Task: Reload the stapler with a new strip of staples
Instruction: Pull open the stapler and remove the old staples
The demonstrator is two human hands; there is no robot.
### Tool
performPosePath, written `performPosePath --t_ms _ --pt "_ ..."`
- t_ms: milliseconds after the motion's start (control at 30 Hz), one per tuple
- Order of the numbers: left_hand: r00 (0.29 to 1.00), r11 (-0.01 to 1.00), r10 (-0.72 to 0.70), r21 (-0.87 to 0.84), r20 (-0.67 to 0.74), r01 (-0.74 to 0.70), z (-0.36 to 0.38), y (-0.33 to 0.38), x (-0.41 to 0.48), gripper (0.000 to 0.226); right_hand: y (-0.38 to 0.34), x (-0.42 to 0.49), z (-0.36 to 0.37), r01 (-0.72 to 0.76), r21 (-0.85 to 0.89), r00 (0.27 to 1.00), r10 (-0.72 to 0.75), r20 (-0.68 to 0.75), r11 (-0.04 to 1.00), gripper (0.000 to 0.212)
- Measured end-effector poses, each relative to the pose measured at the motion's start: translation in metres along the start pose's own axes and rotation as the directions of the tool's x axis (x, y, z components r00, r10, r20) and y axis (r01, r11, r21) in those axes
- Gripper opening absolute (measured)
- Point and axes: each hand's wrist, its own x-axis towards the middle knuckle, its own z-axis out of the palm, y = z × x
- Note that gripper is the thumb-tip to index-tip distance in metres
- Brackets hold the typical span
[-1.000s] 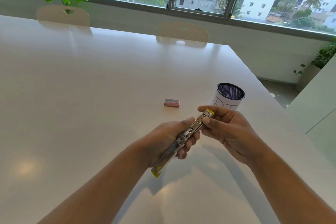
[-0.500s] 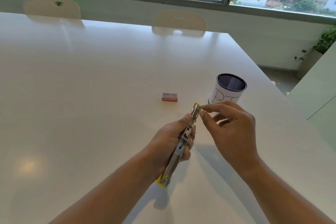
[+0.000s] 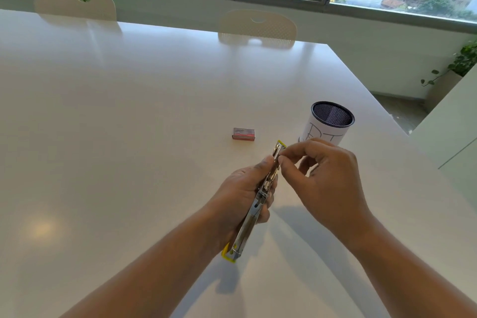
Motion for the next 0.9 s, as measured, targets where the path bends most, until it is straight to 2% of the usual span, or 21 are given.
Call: performPosePath --t_ms 67,167,400,500,633,700,733,800,900 --pt "1.0 1.0 0.005 -0.007 -0.01 -0.005 0.0 0.0 0.0 0.035 -0.002 -0.002 0.001 -0.057 0.029 0.997 0.055 0.058 0.998 0.005" --pt "1.0 1.0 0.008 -0.02 -0.02 -0.008 0.002 -0.001 0.0 0.032 -0.005 -0.006 0.002 -0.051 0.017 0.993 0.049 0.109 0.999 0.008" --pt "0.995 0.998 -0.04 -0.041 -0.091 0.037 0.001 0.001 0.0 0.04 -0.01 -0.006 -0.007 -0.09 0.047 0.989 0.084 0.124 0.995 0.008" --pt "0.992 0.998 -0.042 -0.056 -0.122 0.036 -0.001 0.003 0.001 0.039 -0.018 -0.013 -0.007 -0.039 0.092 0.995 0.031 0.093 0.995 0.009" --pt "0.991 0.995 -0.054 -0.089 -0.12 0.043 -0.004 0.004 0.002 0.038 -0.029 -0.024 -0.005 0.09 0.173 0.983 -0.115 0.143 0.981 0.011" --pt "0.994 0.994 -0.081 -0.086 -0.08 0.074 -0.004 0.005 0.001 0.038 -0.024 -0.018 -0.007 0.053 0.242 0.994 -0.075 0.082 0.969 0.009" --pt "0.994 0.993 -0.095 -0.079 -0.053 0.091 -0.004 0.005 0.0 0.039 -0.021 -0.013 -0.009 0.046 0.23 0.998 -0.054 0.03 0.972 0.01" --pt "0.993 0.991 -0.117 -0.07 -0.009 0.116 -0.002 0.006 -0.002 0.04 -0.012 -0.003 -0.012 0.079 0.072 0.997 -0.078 -0.018 0.994 0.013" --pt "0.992 0.991 -0.125 -0.051 0.023 0.126 0.0 0.007 -0.004 0.041 -0.004 0.002 -0.014 0.133 -0.162 0.991 -0.127 0.044 0.978 0.021"
